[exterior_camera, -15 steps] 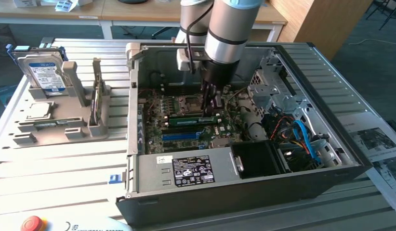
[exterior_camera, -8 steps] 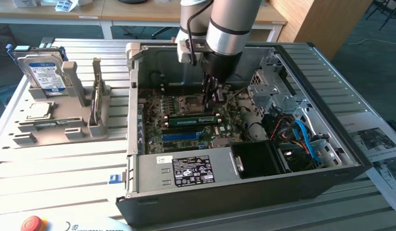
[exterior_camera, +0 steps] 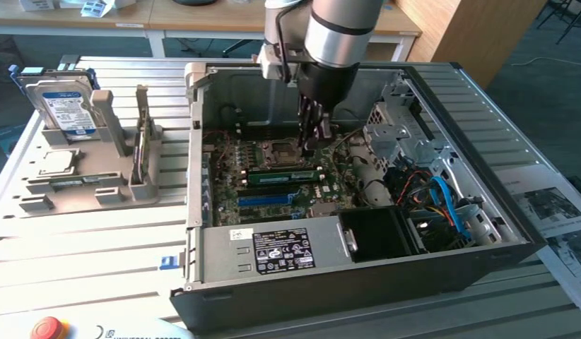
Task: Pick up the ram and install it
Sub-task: 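Insert the ram into the slot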
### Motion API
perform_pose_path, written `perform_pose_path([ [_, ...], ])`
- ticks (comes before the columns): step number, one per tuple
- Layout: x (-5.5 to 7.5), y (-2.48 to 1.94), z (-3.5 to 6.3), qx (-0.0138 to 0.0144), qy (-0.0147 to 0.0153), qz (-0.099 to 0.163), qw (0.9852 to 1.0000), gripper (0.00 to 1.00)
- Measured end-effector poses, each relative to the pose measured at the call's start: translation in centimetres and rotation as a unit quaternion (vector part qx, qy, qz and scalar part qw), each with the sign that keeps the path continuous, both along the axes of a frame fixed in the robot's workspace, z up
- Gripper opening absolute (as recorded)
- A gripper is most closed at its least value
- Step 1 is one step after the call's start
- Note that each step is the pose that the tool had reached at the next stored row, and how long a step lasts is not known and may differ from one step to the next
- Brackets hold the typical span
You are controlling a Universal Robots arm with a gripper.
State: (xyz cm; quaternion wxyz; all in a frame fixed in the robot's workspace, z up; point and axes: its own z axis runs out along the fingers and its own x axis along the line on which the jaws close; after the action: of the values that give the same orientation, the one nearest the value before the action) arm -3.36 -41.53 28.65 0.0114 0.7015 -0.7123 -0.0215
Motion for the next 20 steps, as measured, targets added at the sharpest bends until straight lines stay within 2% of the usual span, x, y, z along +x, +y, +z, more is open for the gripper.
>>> perform_pose_path([
  [11,0.1,0.0,2.63,0.0,0.0,0.0,1.0,0.31],
  [20,0.1,0.0,4.27,-0.0002,0.0,0.0,1.0,0.31],
])
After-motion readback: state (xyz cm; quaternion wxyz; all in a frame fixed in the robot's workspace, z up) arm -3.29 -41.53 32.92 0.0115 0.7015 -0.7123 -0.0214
